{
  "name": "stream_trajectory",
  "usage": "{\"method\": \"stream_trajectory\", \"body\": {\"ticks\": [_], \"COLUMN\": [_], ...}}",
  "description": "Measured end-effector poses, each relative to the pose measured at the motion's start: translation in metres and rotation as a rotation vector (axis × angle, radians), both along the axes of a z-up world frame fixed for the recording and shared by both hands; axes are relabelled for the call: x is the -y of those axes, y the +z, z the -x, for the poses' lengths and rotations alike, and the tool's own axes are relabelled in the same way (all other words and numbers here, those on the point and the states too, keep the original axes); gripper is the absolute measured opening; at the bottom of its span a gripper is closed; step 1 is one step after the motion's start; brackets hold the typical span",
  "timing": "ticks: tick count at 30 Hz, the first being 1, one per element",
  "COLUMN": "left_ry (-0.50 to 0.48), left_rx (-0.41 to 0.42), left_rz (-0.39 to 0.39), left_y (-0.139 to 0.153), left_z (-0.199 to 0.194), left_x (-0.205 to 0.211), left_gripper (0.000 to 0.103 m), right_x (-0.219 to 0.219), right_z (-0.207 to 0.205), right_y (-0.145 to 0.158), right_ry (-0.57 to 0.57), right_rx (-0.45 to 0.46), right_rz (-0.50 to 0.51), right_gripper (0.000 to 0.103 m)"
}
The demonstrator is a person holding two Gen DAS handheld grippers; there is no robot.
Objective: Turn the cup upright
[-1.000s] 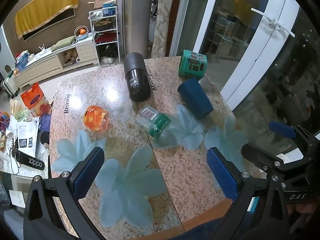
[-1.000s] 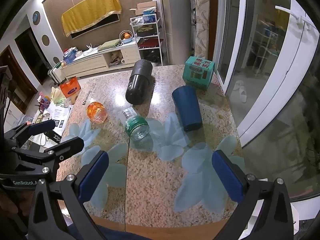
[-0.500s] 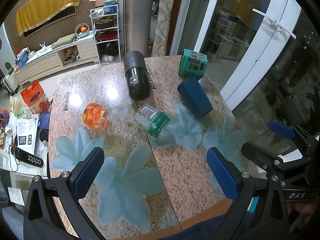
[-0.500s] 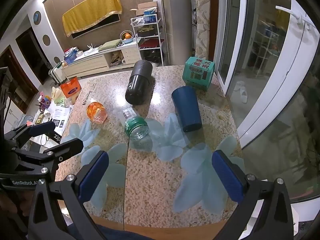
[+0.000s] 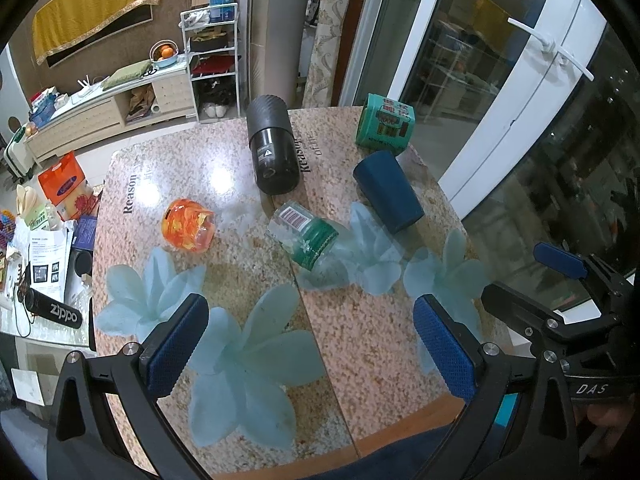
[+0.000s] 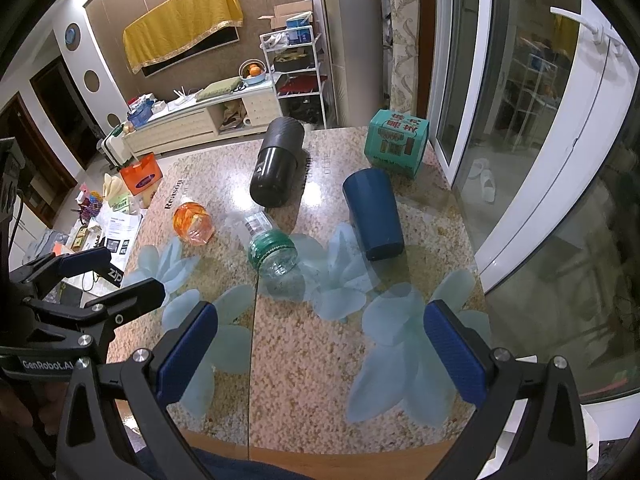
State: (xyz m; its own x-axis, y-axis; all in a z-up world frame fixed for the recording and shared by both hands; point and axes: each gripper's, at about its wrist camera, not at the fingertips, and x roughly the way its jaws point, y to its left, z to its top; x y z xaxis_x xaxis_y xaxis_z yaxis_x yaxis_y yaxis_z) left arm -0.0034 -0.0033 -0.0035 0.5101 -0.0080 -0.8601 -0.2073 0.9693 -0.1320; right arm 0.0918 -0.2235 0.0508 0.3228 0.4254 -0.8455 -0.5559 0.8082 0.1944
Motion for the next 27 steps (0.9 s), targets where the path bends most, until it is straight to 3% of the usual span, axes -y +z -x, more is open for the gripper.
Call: {"method": "stream_trajectory", "body": {"ticks": [27], "left_ry": [0.003], "left_rx": [-0.076], "left_rz": [0.070], "left_y": [-0.010], "left_z": [-0.012], "left_x": [-0.025], "left_gripper": [0.103], "right_x": [-0.013], "right_z": [-0.019], "right_y": [0.002], "right_ry": [0.021], "right_rx": [-0.106], "right_rz": [0.031], "right_gripper": [0.103]}}
